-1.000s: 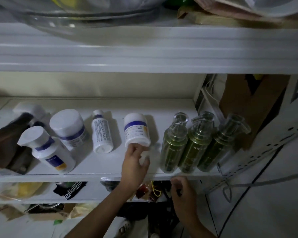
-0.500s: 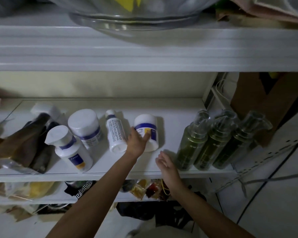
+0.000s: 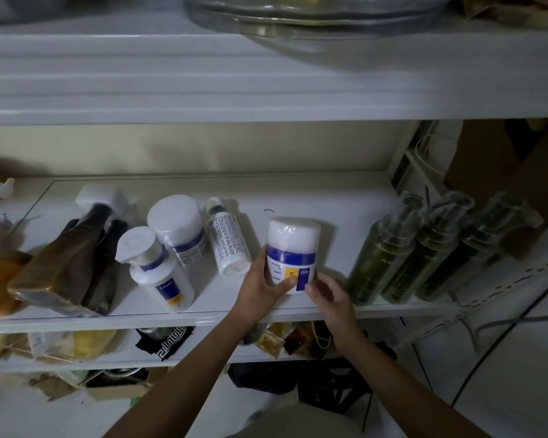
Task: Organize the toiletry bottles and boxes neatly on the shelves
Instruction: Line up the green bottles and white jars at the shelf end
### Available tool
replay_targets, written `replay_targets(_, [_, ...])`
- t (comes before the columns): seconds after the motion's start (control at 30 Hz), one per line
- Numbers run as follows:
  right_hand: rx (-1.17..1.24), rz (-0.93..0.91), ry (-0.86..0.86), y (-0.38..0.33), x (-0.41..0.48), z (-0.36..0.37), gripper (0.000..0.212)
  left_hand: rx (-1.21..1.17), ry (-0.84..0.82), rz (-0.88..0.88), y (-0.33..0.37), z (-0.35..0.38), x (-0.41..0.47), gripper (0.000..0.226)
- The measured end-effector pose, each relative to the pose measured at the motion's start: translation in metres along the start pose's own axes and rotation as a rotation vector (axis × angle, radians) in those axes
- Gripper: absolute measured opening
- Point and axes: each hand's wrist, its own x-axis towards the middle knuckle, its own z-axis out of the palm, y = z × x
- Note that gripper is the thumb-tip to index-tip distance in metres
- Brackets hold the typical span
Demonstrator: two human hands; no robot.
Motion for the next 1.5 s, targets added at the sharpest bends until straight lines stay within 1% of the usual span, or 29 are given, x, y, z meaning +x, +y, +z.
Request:
replay_targets(0.1, [0.013,-0.027,0.074,0.010,-0.002,-0.007,0.036,0.019,0.000,-0.014,-0.005,0.001,-0.005,0.066])
replay_targets(0.23, [0.017,-0.041,0.124,0.016,-0.005,-0.011,0.035,0.076,0.028,-0.015,-0.009,0.012,-0.009,0.081])
replay_targets(0.33, [-0.060,-0.047,0.149,0.020,-0.005,-0.015,0.042,0.113,0.037,-0.002,-0.012,0.021,-0.007,0.087])
replay_targets(0.47, [-0.157,-0.040,0.130,0.027,-0.011,-0.023,0.053,0.108,0.038,0.005,-0.008,0.032,-0.003,0.084])
replay_targets(0.63, [-0.301,-0.023,0.107,0.029,-0.013,-0.034,0.053,0.134,0.025,0.013,-0.002,0.042,0.004,0.084])
replay_targets(0.83, [-0.362,-0.026,0.018,0.027,-0.022,-0.044,0.059,0.161,0.016,0.021,0.001,0.044,0.004,0.084])
replay_targets(0.97, [-0.356,-0.046,0.035,0.025,-0.030,-0.050,0.057,0.171,-0.009,0.029,0.000,0.042,0.002,0.086])
replay_targets(1.17, [-0.385,-0.034,-0.018,0.025,-0.034,-0.055,0.058,0.177,-0.032,0.021,-0.002,0.042,0.002,0.084])
replay_targets(1.33, [-0.358,-0.055,-0.039,0.028,-0.034,-0.057,0.057,0.160,-0.045,0.003,-0.001,0.042,0.002,0.085])
replay_targets(1.43, [-0.308,-0.082,0.002,0.030,-0.036,-0.056,0.043,0.147,-0.115,0.013,0.001,0.032,-0.001,0.076])
replay_targets(1.47, [-0.299,-0.086,0.006,0.030,-0.036,-0.054,0.039,0.166,-0.115,0.050,0.002,0.025,-0.003,0.070])
replay_targets(1.5, [-0.292,-0.083,-0.004,0.030,-0.037,-0.052,0.036,0.207,-0.075,0.105,0.002,0.016,-0.005,0.062])
